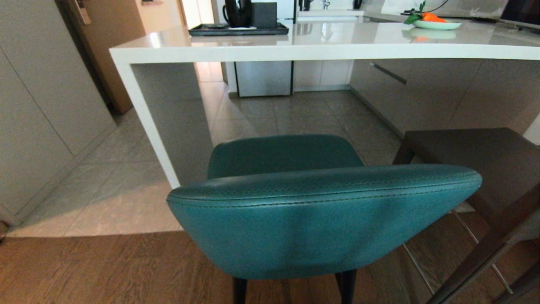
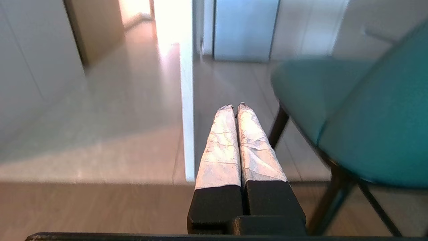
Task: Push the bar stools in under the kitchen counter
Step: Push the gray chair back under the dining table
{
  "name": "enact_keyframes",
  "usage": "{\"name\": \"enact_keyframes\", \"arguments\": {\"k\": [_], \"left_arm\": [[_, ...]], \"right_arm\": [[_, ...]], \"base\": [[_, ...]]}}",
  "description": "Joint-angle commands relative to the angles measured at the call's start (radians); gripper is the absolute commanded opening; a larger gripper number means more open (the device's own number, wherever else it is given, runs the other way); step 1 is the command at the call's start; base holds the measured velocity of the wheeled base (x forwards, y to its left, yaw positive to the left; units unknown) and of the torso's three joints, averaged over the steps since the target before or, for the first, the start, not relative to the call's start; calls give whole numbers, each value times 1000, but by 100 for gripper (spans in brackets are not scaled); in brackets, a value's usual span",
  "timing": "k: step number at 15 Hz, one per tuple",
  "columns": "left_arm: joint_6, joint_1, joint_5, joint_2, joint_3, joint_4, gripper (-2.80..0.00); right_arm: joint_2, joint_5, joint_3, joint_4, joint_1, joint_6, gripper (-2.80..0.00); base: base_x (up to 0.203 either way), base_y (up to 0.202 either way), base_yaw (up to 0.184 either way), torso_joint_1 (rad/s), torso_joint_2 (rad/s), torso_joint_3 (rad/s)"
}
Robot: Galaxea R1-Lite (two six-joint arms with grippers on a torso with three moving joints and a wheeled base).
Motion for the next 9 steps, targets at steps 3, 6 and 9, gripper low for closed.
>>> {"name": "enact_keyframes", "arguments": {"k": [3,6,9], "left_arm": [[49,0,-16,3,45,30,-280],[47,-3,-10,9,45,114,-280],[53,-3,5,4,19,236,-280]], "right_arm": [[2,-13,35,43,0,81,-280],[2,-17,37,43,0,77,-280],[2,-14,36,43,0,67,-280]], "base": [[0,0,0,0,0,0],[0,0,0,0,0,0],[0,0,0,0,0,0]]}}
